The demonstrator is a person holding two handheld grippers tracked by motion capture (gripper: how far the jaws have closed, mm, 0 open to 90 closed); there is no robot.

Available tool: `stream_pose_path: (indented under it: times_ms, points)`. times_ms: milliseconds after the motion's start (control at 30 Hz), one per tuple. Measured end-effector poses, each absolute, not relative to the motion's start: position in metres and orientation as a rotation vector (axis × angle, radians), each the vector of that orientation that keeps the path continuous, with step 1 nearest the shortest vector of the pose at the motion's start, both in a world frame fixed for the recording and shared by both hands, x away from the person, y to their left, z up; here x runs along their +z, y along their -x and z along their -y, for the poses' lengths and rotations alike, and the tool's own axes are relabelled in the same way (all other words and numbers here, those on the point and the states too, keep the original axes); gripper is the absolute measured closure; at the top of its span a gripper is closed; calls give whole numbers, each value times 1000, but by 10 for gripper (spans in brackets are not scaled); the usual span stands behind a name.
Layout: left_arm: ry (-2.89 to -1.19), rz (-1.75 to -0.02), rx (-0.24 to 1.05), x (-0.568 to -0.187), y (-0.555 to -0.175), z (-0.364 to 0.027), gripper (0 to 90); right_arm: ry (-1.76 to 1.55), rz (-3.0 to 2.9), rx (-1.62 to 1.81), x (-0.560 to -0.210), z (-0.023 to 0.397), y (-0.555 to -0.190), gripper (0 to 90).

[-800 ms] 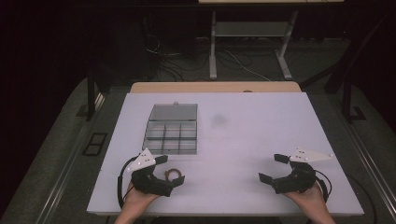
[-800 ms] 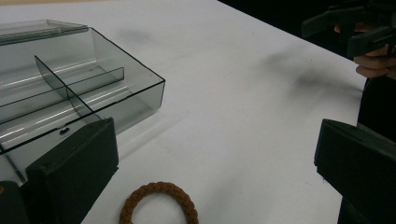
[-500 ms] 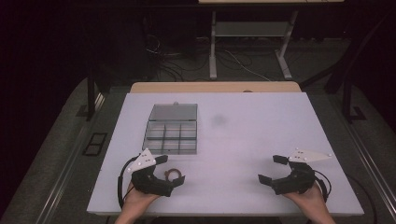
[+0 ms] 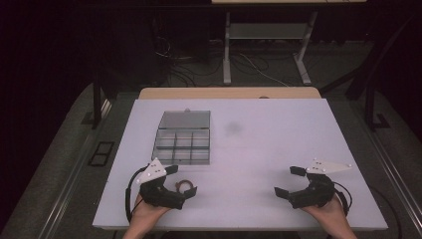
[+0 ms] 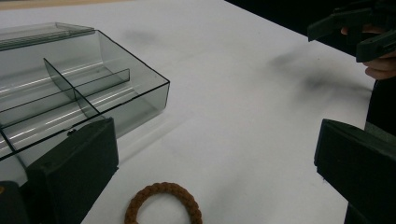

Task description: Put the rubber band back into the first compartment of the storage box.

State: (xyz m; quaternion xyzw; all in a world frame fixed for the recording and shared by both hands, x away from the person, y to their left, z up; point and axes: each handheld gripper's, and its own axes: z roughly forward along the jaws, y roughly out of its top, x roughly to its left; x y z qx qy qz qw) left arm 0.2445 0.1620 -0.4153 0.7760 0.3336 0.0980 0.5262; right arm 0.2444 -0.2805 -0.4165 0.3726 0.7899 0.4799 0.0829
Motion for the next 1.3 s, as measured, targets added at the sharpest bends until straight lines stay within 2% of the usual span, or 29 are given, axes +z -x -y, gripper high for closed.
stream_pose_path:
  times_ms: [633, 1300]
  points:
    - [-1882, -826, 239, -402, -254, -162, 0, -1113, -2349, 1454, -415, 283, -243, 6]
    - [-2041, -857, 194, -403, -274, -171, 0, -1113, -2340, 1474, -414, 284, -241, 6]
